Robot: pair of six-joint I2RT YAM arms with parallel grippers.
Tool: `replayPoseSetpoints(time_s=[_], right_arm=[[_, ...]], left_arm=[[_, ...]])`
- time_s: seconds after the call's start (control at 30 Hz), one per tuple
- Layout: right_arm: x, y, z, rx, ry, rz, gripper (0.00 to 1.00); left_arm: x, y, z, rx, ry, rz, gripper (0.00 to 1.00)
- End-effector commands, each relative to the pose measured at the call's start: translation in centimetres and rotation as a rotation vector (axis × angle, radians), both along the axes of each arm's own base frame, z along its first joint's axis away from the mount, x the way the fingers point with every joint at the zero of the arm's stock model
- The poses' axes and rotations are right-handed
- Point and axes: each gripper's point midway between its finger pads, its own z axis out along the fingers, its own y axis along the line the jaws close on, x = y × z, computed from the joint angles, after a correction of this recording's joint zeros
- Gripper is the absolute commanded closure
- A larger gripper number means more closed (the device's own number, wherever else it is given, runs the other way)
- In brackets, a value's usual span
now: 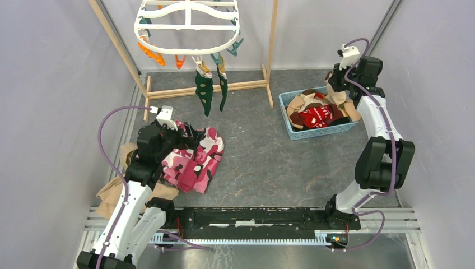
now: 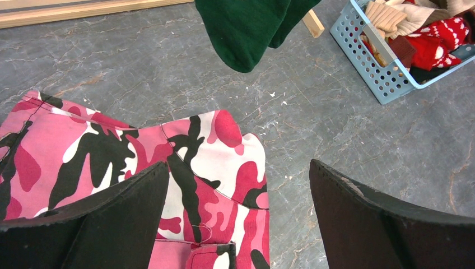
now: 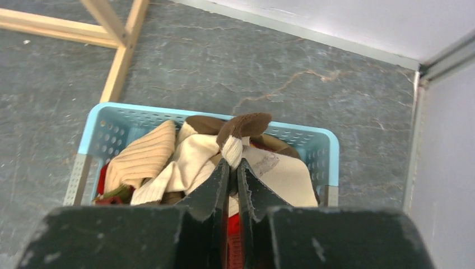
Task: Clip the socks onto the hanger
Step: Pick up the sock from the bin.
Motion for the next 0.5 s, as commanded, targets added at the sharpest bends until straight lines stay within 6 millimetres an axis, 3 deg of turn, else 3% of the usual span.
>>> replayPoseSetpoints(time_s=[0.0, 0.13, 0.37, 0.47], right_arm=[[-0.7, 2.0, 5.2, -0.017, -0.124, 0.18, 0.87], [-1.4, 2.3, 4.8, -0.027, -0.11, 0.225, 0.86], [-2.0, 0.4, -2.5, -0.072, 0.084, 0.178, 0.85], [-2.2, -0.6, -5.1, -0.109, 0.182, 0.161, 0.81]], left_arm=[[0.2, 0.2, 0.7, 0.004, -0.033, 0.003, 0.0], [0.2, 0.2, 0.8, 0.003, -0.035, 0.003, 0.0], [0.1, 0.1, 0.9, -0.001, -0.036, -0.003, 0.0], [0.1, 0.0, 0.9, -0.003, -0.037, -0.008, 0.0]])
